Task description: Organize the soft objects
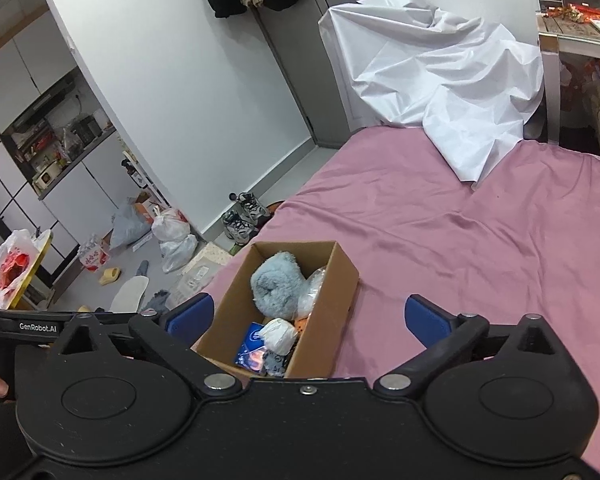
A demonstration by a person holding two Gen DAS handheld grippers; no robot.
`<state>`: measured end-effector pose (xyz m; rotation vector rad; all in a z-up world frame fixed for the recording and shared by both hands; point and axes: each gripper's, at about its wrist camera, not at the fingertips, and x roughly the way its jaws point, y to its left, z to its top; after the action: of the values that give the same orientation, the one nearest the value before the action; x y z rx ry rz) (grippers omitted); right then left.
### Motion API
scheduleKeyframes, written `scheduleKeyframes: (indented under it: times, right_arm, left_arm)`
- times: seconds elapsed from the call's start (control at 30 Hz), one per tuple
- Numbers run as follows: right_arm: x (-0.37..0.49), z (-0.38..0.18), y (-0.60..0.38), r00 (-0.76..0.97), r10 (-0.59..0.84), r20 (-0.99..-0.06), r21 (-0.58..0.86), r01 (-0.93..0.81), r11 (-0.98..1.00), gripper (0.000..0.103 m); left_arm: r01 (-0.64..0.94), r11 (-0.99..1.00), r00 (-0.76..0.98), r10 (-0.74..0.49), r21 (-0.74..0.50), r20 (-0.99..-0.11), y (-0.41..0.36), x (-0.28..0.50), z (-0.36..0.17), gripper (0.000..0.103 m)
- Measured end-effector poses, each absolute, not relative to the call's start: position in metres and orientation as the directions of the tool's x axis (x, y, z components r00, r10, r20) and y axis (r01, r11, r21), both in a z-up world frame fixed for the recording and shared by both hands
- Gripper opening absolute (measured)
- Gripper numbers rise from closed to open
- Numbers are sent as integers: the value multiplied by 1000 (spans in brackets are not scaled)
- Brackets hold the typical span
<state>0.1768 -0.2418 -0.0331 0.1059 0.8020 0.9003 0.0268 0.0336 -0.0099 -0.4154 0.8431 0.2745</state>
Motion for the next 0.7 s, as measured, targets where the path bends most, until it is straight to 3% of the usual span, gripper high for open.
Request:
scheduleKeyframes:
  times: [0.7]
  right_arm:
    - [128,-8,-256,401,657,-639,336,-622,707,103]
  left_arm:
    - [-328,914,685,56,-239,-726,-11,1,22,103]
